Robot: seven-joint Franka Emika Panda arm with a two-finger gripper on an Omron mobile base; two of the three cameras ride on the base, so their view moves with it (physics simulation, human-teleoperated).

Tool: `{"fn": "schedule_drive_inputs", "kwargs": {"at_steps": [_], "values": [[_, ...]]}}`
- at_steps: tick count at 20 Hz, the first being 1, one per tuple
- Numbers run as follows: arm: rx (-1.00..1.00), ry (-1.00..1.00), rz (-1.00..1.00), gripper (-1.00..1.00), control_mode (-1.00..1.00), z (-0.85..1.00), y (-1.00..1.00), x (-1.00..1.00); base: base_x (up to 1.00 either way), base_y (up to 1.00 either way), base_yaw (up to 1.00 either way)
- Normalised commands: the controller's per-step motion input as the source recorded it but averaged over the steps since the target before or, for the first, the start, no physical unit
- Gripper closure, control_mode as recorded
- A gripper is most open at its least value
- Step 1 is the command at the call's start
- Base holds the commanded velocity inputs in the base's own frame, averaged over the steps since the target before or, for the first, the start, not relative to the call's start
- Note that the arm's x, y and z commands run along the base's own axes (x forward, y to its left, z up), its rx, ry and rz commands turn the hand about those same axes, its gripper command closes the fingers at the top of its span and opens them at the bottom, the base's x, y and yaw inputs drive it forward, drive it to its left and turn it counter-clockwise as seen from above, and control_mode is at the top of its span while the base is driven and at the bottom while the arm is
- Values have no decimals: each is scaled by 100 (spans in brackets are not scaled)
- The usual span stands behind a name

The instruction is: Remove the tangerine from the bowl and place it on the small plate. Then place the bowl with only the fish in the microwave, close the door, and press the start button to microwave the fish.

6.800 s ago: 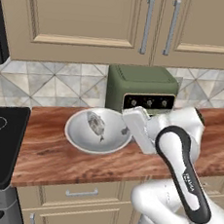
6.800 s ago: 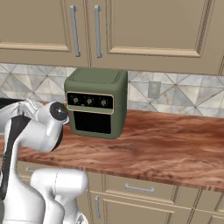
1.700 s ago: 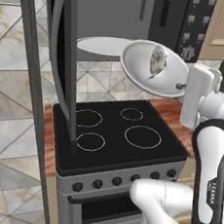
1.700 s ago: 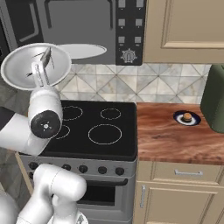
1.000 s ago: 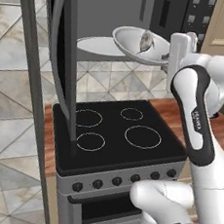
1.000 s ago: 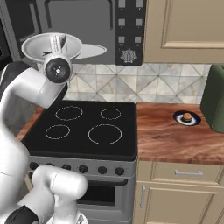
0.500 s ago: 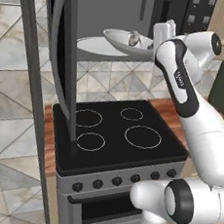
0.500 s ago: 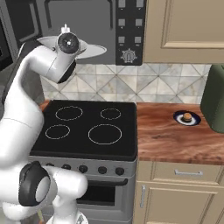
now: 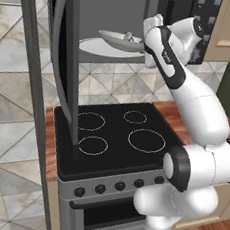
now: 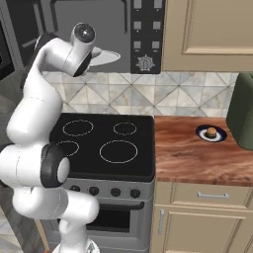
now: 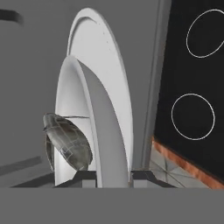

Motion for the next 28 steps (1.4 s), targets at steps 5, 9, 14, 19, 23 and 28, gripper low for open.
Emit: {"fn": "schedule_drive_inputs", "kwargs": {"at_steps": [5, 9, 14, 19, 23, 28], "values": [[-1, 0, 1, 100, -100, -21, 12, 35, 0, 0, 0], [0, 0, 2, -100, -100, -17, 29, 17, 0, 0, 0], [0, 0, 3, -100, -100, -7, 29, 11, 0, 0, 0], [0, -13, 0, -100, -100, 10, 4, -45, 0, 0, 0], [0, -32, -2, -100, -100, 1, -21, -100, 0, 0, 0], [-4, -9, 0, -100, -100, -10, -23, -39, 0, 0, 0]]}}
